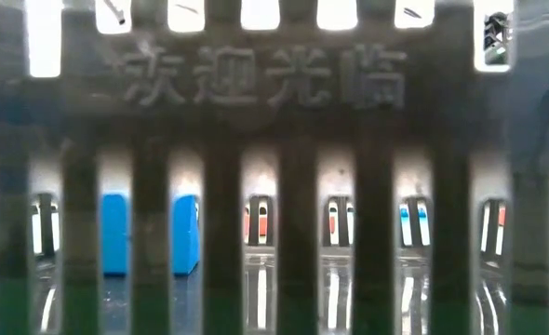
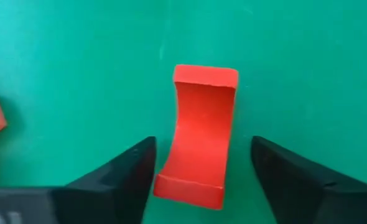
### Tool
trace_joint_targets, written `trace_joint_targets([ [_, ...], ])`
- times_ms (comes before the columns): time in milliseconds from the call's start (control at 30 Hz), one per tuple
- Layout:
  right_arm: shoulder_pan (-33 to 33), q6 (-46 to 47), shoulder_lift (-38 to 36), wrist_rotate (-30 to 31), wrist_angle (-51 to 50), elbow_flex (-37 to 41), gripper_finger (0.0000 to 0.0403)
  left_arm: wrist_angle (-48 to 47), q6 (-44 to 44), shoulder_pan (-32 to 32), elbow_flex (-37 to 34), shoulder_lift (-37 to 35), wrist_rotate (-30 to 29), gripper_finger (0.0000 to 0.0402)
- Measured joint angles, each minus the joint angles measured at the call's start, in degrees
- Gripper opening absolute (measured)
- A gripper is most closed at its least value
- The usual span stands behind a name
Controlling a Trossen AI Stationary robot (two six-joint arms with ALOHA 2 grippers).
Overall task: Sort & place blocks by color
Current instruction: Put the red block into the yellow bin
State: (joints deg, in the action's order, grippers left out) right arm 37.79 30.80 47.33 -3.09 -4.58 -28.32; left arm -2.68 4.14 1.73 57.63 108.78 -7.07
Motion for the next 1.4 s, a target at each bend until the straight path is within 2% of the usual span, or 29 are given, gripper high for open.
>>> trace_joint_targets([
  [200,0.0,0.0,0.0,0.0,0.0,0.0,0.0265,0.1,-0.2,0.6,-0.1,0.1,5.1,0.0157],
  [300,0.0,0.0,0.0,0.0,0.0,0.0,0.0265,0.4,-1.9,1.0,-0.1,0.1,6.3,0.0135],
  [433,0.0,0.0,0.0,0.0,0.0,0.0,0.0265,2.9,-5.2,0.8,-0.2,0.3,7.0,0.0136],
  [600,0.0,0.0,0.0,0.0,0.0,0.0,0.0265,6.8,-5.9,-0.3,-0.3,0.4,7.5,0.0157],
  [767,0.0,0.0,0.0,0.0,0.0,0.0,0.0265,10.5,-6.2,-1.0,-0.3,0.3,7.5,0.0134],
  [1000,0.0,3.6,0.0,0.0,0.0,0.0,0.0265,19.6,-7.9,-1.1,-0.3,0.3,7.5,0.0135],
  [1167,0.0,4.3,0.0,0.0,0.0,0.0,0.0265,24.4,-9.9,-1.6,-0.2,0.3,7.3,0.0153],
  [1400,0.0,4.2,0.0,0.0,0.0,0.0,0.0265,27.4,-10.4,-2.8,-0.2,0.2,7.1,0.0134],
])
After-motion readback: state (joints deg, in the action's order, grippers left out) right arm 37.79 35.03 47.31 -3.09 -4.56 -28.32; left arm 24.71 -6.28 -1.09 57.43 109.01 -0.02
